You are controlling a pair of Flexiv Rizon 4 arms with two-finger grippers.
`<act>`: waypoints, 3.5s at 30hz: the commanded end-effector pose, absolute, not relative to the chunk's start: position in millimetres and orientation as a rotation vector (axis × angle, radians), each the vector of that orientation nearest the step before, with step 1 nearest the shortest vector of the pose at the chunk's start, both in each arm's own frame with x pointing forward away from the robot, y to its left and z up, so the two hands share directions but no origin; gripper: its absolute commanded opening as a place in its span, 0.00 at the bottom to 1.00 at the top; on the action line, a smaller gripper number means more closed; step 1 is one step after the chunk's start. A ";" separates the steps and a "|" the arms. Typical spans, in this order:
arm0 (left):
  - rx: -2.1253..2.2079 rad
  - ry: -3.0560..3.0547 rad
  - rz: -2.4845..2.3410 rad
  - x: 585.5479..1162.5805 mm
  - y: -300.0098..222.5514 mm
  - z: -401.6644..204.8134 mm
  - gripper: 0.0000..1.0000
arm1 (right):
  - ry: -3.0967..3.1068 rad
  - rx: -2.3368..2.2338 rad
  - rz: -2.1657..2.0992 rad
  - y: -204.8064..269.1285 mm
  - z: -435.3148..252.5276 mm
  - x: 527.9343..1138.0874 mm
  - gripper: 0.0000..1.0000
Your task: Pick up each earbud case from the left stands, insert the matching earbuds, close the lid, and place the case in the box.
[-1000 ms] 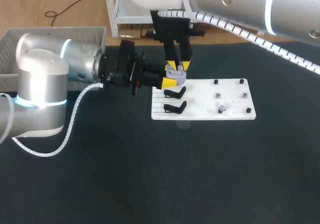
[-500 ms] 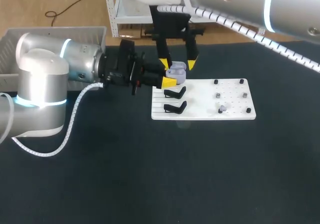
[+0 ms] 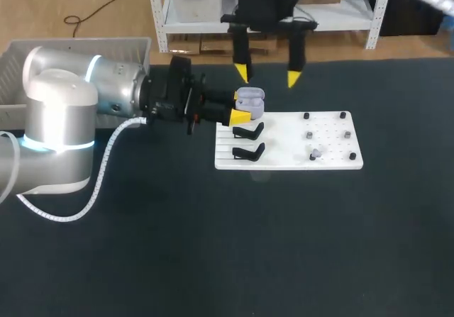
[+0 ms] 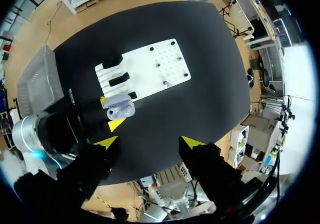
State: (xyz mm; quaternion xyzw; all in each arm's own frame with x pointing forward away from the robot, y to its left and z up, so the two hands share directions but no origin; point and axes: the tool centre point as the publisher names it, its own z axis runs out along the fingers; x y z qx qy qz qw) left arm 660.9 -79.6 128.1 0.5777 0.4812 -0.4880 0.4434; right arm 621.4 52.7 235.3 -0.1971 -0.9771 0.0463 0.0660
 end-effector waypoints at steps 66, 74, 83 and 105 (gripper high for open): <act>1.433 1.195 -1.208 660.3 -79.4 128.4 0.00 | -3.117 -0.636 -0.452 -5.9 205.3 576.4 1.00; 1.433 1.195 -1.208 660.3 -79.4 128.4 0.00 | -3.117 -0.636 -0.452 -5.9 205.3 576.4 1.00; 1.433 1.195 -1.208 660.3 -79.4 128.4 0.00 | -3.230 -0.493 -0.328 -9.2 182.8 572.9 1.00; 1.433 1.195 -1.208 660.3 -79.4 128.4 0.00 | -3.297 -0.541 -0.243 -38.3 95.3 585.0 1.00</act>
